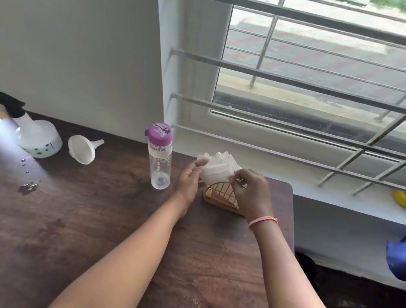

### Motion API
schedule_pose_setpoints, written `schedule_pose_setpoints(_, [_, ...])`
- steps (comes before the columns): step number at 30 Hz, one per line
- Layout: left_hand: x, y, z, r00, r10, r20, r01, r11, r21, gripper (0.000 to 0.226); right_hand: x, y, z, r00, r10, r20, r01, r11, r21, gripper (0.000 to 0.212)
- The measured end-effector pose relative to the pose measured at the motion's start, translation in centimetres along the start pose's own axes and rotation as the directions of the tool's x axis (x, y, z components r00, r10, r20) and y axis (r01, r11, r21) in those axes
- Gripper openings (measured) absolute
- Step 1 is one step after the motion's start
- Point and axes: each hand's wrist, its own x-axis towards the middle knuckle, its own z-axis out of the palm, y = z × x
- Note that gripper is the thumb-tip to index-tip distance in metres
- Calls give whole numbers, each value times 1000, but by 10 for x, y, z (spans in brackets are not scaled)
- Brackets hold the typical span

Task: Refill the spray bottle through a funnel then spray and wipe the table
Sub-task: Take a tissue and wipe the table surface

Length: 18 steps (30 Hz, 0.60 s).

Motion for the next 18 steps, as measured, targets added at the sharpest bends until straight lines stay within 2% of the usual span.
schedule_pose_setpoints(4, [0, 0, 1, 1000, -12, 10, 12, 999, -31, 35, 1, -7, 0, 1000, -6, 10, 6, 1000, 19, 21])
schedule_pose_setpoints(7, [1, 0, 1, 999, -38, 5, 39, 998, -58, 36, 3, -17, 1, 998, -45, -34, 46, 999, 18, 33])
schedule_pose_setpoints(13, [-1, 2, 3, 999, -37, 3, 37, 992, -117, 36, 13, -31, 9, 996, -71, -52, 71, 997, 16, 10])
schedule_pose_setpoints(18, [-1, 2, 2, 1000, -30, 6, 30, 990, -137, 21, 13, -31, 0, 997, 79, -11, -78, 992, 99, 18])
